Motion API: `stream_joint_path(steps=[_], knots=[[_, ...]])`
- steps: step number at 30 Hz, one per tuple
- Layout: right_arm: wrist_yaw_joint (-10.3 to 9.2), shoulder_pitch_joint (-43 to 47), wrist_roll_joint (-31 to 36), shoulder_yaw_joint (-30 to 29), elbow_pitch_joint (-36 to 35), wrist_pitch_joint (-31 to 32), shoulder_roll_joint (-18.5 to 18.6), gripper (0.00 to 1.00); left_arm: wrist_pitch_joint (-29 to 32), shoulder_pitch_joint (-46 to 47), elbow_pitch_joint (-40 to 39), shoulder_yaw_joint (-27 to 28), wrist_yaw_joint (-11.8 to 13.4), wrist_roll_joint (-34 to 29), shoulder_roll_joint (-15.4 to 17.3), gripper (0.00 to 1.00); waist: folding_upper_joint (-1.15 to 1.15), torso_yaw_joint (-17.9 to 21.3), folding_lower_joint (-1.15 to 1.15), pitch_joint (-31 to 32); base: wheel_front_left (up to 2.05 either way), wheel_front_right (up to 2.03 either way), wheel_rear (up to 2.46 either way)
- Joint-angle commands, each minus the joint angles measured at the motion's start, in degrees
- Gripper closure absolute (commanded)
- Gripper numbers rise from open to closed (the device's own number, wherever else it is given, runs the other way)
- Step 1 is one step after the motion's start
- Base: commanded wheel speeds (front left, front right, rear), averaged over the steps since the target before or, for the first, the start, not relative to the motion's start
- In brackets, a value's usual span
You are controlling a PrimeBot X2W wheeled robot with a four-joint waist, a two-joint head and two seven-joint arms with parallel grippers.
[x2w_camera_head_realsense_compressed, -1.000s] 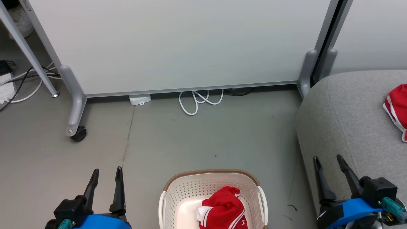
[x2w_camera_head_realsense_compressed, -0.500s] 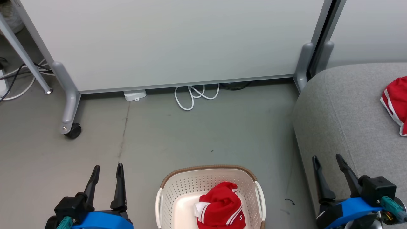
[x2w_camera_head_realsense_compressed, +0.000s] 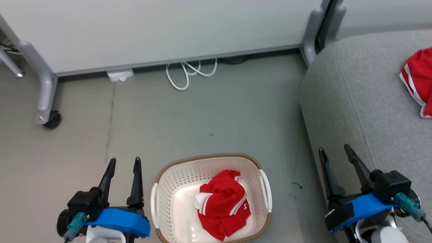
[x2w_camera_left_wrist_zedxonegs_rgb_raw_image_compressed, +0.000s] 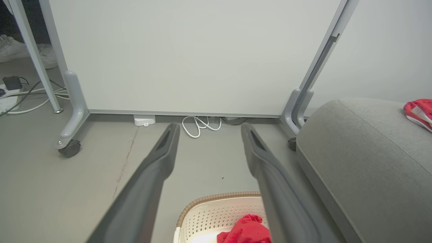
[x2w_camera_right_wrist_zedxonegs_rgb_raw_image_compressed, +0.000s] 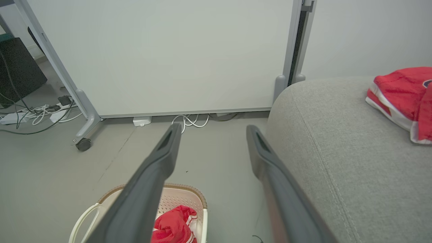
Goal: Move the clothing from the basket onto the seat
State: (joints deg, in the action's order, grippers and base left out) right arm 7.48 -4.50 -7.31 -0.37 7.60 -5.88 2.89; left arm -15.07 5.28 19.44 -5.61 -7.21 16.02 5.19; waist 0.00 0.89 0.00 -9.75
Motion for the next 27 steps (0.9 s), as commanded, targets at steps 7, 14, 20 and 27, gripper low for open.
stream_joint_path(steps=[7,14,20,27], knots=[[0.03,-4.6,-0.7,3.4,-0.6,-1.2,0.0,0.00,-0.2,7.4,6.8,-4.7,-0.4,0.0,1.2,0.00,0.00,7.9,0.00,-10.9,0.00,0.00,0.00],[0.03,-8.4,-2.4,8.4,0.8,-3.3,0.0,0.00,-0.1,15.6,17.7,-12.4,-0.3,1.6,3.3,0.00,0.00,13.8,0.00,-19.0,0.00,0.00,0.00],[0.03,-10.2,-3.3,9.9,1.6,-4.9,0.0,0.00,1.0,21.6,25.5,-18.8,-0.3,2.2,4.2,0.00,0.00,16.4,0.00,-23.5,0.00,0.00,0.00],[0.03,-12.0,-4.3,11.1,2.6,-6.6,0.0,0.00,3.9,29.3,33.2,-27.5,-0.3,4.8,4.2,0.00,0.00,17.2,0.00,-28.4,0.00,0.00,0.00]])
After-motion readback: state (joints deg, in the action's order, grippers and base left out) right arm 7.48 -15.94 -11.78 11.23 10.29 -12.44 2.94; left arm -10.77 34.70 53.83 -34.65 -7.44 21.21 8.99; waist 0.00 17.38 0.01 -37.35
